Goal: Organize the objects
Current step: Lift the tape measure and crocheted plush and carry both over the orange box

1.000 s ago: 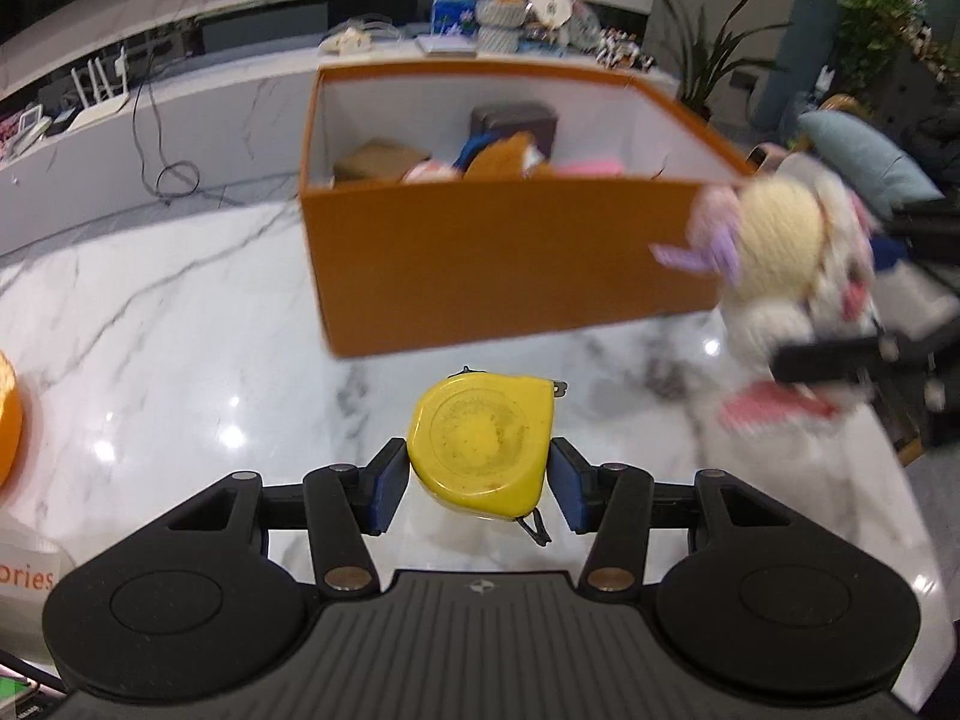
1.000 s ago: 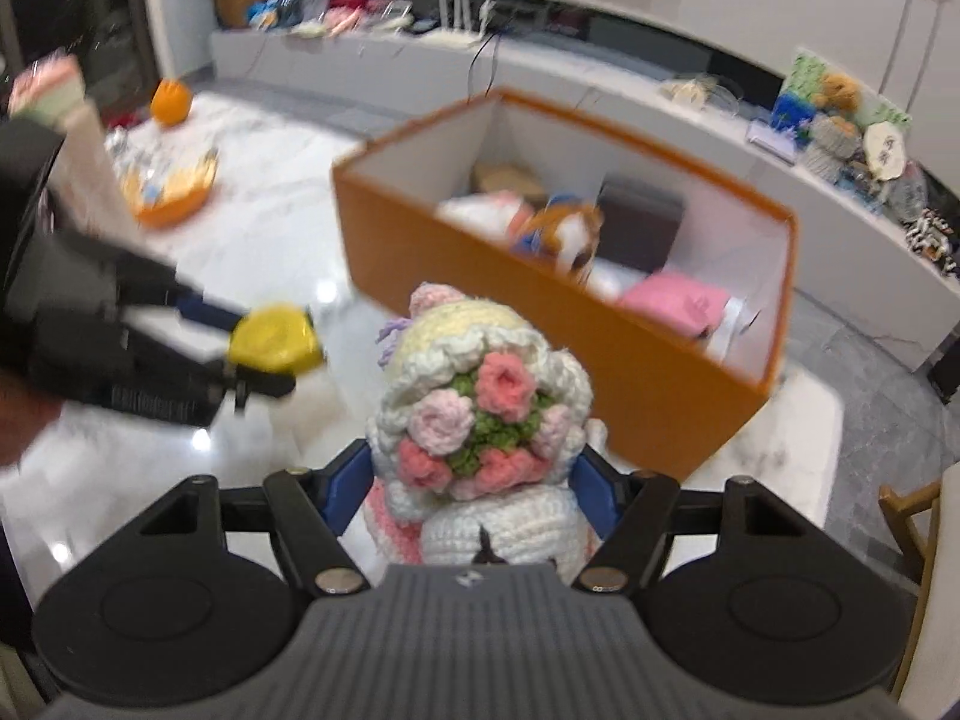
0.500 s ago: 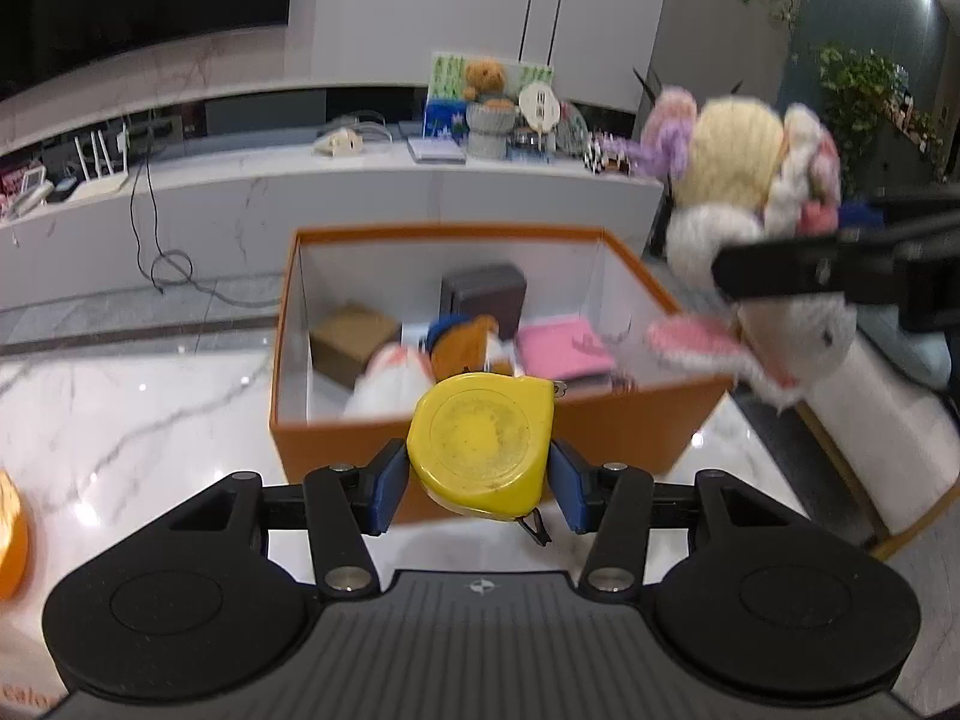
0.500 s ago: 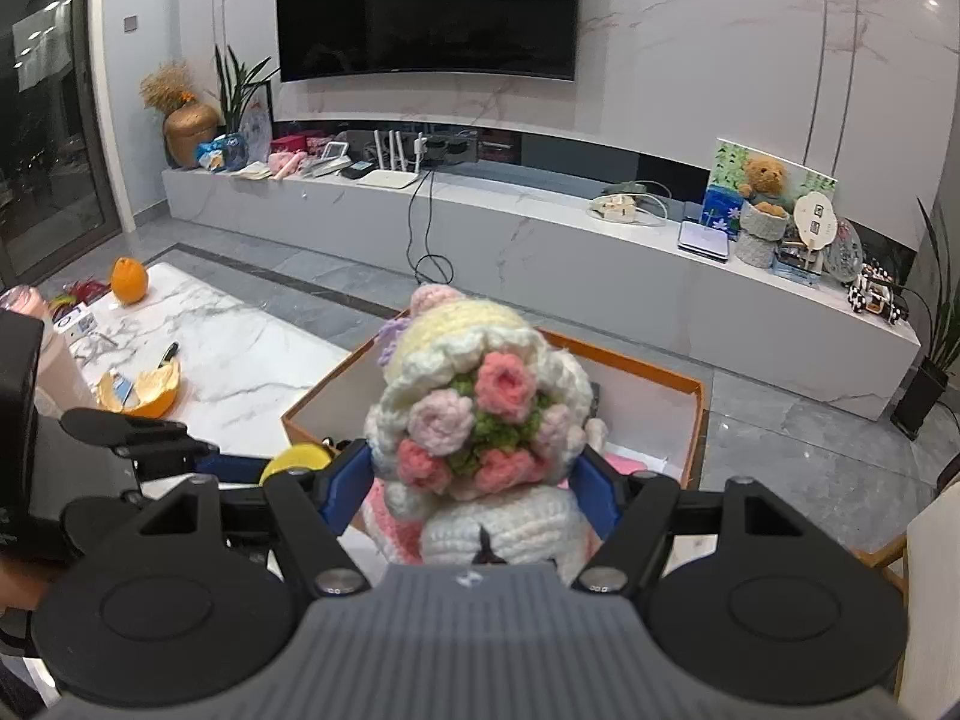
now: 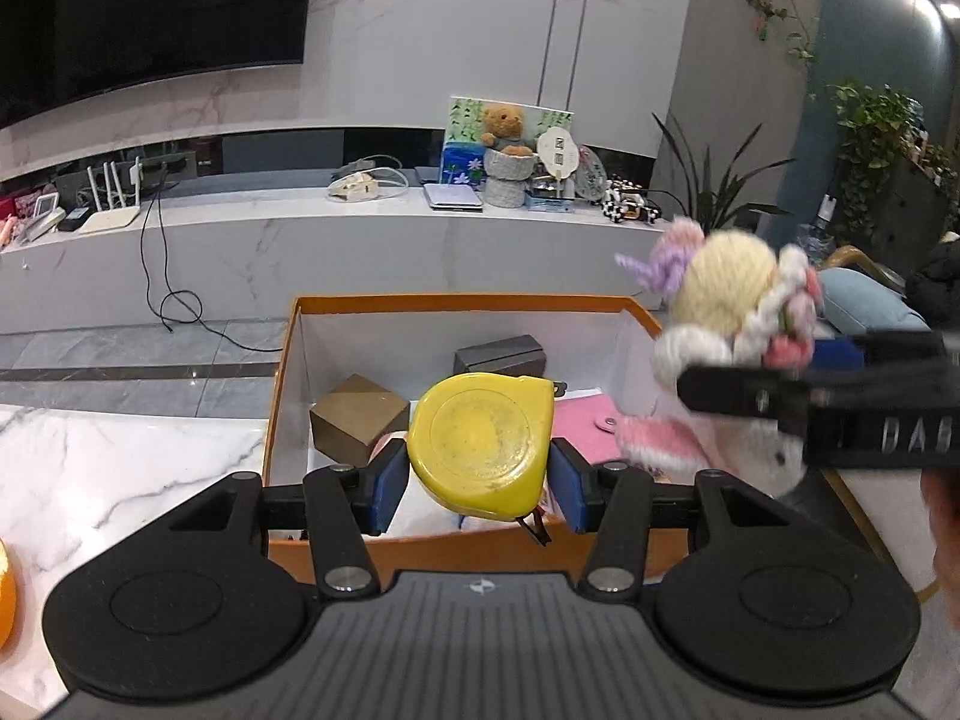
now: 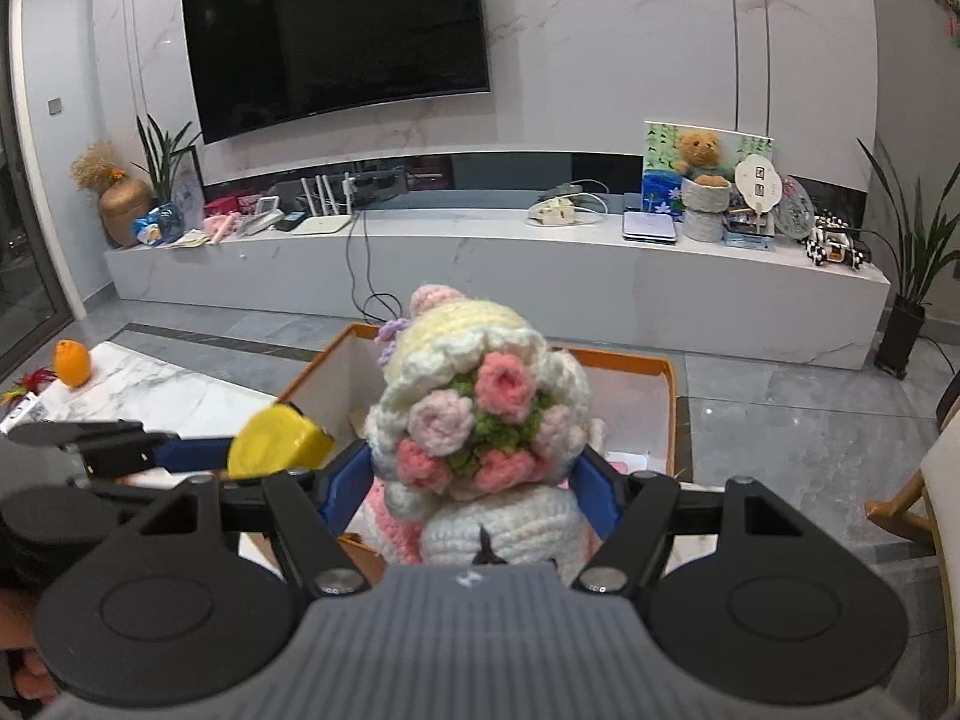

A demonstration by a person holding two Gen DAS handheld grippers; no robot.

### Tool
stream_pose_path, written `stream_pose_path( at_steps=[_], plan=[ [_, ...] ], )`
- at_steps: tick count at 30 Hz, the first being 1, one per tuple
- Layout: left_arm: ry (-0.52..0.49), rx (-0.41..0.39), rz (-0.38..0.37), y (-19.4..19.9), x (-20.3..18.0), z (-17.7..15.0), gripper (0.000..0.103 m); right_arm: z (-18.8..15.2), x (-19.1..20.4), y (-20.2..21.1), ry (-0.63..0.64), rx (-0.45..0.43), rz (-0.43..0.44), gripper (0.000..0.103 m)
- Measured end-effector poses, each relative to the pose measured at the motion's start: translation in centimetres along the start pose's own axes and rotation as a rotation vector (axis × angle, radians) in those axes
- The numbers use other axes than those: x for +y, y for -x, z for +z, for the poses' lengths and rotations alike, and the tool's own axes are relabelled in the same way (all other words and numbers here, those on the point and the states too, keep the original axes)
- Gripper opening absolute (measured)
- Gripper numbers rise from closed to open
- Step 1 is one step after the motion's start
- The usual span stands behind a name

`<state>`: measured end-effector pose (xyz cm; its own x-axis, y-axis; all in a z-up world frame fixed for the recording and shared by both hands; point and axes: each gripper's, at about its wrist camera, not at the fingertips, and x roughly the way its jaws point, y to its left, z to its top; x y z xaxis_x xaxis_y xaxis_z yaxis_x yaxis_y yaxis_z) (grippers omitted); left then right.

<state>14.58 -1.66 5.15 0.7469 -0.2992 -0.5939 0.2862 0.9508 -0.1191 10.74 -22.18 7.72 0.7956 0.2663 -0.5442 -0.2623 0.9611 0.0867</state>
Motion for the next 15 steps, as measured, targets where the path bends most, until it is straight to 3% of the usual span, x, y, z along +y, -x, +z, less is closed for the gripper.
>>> stream_pose_path(
  at_steps=[4,10,15],
  plan=[
    [0.005,-0.015,0.009,-0.4,0.2,0.5,0.059,-0.6,-0.2,-0.9,-0.009,-0.042,-0.024,0.072],
    [-0.014,-0.07,0.033,-1.4,0.9,1.7,0.059,-1.9,-1.0,-1.6,-0.063,-0.229,-0.11,0.072],
    [-0.008,-0.041,0.051,-3.3,1.3,1.7,0.059,-3.4,-1.4,-3.3,-0.048,-0.241,-0.125,0.072]
  ],
)
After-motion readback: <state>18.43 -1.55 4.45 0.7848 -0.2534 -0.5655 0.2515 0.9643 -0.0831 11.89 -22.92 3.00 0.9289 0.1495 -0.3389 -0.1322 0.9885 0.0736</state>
